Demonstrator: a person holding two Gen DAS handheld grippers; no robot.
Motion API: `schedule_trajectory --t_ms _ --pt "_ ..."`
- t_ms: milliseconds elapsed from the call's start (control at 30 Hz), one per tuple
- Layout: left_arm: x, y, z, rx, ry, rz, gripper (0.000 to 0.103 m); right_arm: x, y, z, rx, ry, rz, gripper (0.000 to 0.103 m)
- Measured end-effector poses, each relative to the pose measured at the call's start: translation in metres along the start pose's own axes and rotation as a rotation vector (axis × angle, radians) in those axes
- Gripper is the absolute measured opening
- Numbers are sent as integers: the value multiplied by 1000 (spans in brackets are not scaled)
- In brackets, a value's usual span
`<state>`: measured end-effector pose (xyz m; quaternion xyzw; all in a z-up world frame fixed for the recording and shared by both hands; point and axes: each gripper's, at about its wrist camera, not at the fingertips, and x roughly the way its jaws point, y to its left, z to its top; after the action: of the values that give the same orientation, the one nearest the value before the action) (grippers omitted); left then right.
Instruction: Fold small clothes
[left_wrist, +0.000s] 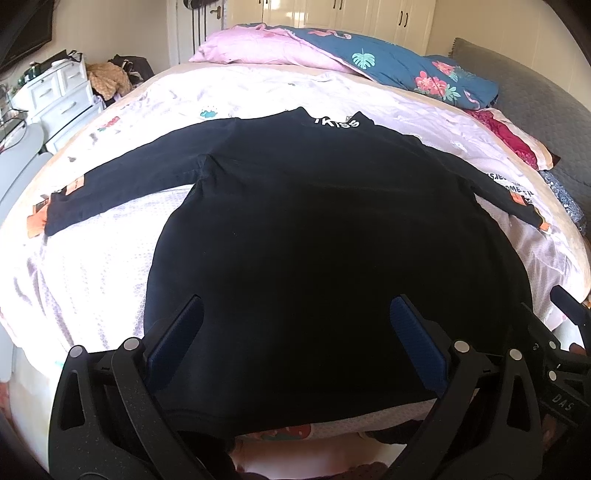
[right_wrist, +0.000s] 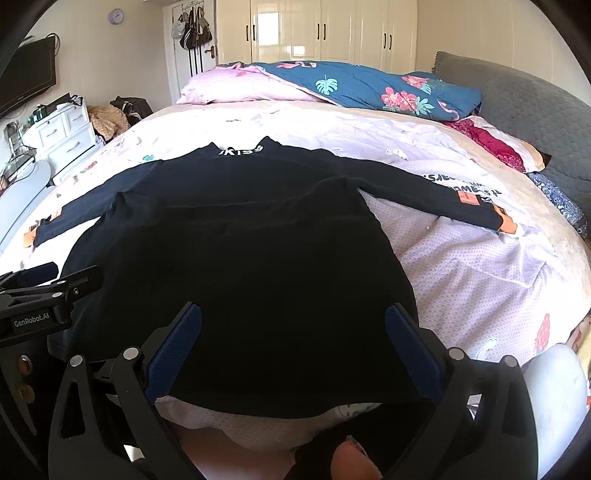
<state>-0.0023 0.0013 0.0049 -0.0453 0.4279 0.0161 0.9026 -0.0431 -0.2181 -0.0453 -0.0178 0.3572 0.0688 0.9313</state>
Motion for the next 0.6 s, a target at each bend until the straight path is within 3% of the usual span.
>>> schedule_trajectory --t_ms 600 --pt "-2 0 0 -7 -5 4 95 -1 1 0 -1 -5 -1 99"
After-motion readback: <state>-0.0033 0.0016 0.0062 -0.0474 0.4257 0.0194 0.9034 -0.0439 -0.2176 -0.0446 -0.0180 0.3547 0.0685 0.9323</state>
